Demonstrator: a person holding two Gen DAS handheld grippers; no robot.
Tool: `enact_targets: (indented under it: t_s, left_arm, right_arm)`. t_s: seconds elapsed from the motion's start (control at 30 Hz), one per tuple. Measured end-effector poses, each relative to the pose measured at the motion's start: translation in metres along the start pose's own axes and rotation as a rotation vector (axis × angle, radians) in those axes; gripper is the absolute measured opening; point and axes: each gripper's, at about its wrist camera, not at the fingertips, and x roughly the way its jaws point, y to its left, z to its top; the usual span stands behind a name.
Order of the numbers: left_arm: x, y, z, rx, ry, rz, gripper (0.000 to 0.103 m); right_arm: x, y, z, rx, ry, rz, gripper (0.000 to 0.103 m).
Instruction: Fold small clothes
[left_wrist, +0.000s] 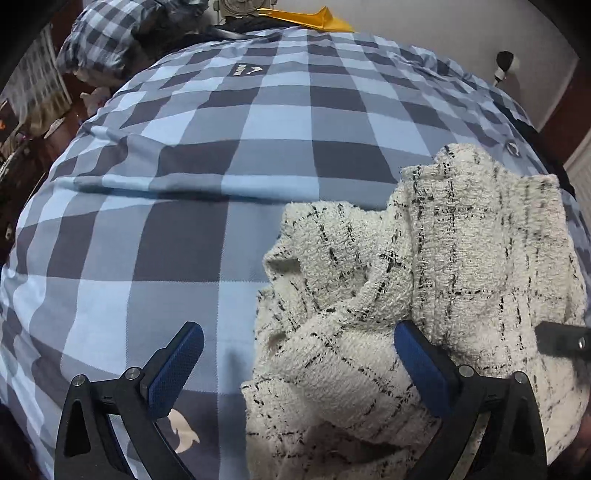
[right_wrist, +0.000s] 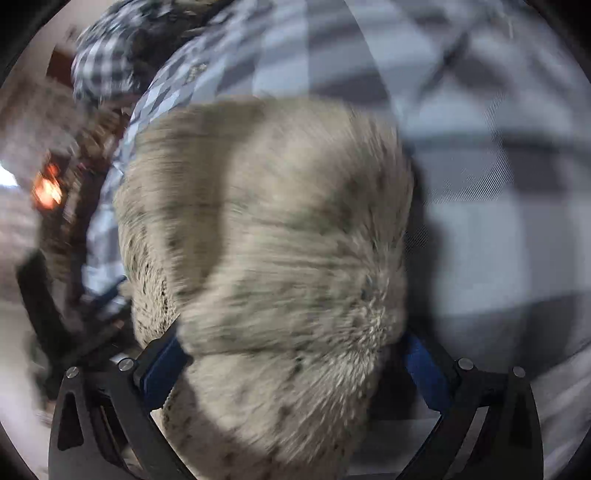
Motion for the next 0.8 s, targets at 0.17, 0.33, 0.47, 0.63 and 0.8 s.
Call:
enact_targets:
  t_s: [0.17,0.33,0.47,0.63,0.8]
  left_arm:
    - [-0.035,-0.006,0.001,0.002,-0.052,0.063,0.103]
    - [-0.092,-0.012,-0.011,0.094,-0.166,0.075,0.103]
    - [-0.124,-0.013,-0.031,0.113,-0.198,0.061,0.103]
    - [-0.121,-0.012,-0.062,0.102,-0.132,0.013,0.103]
    - [-0.098,-0.018,-0.065,0.124,-0.054,-0.011,0.103]
  right_arm:
    - [-0.007,0.001,0.003,0.022,0.006,0.040,0.102]
    - [-0.055,0.024,-0.020,-0.048,-0.100,0.047,0.102]
    - [-0.090,0.035,-0.046,-0.115,-0.147,0.026,0.102]
    - [-0.118,0.018,-0.074,-0.130,-0.148,-0.005,0.102]
    - [-0.096,-0.019,-0.066,-0.003,-0.105,0.036,0.102]
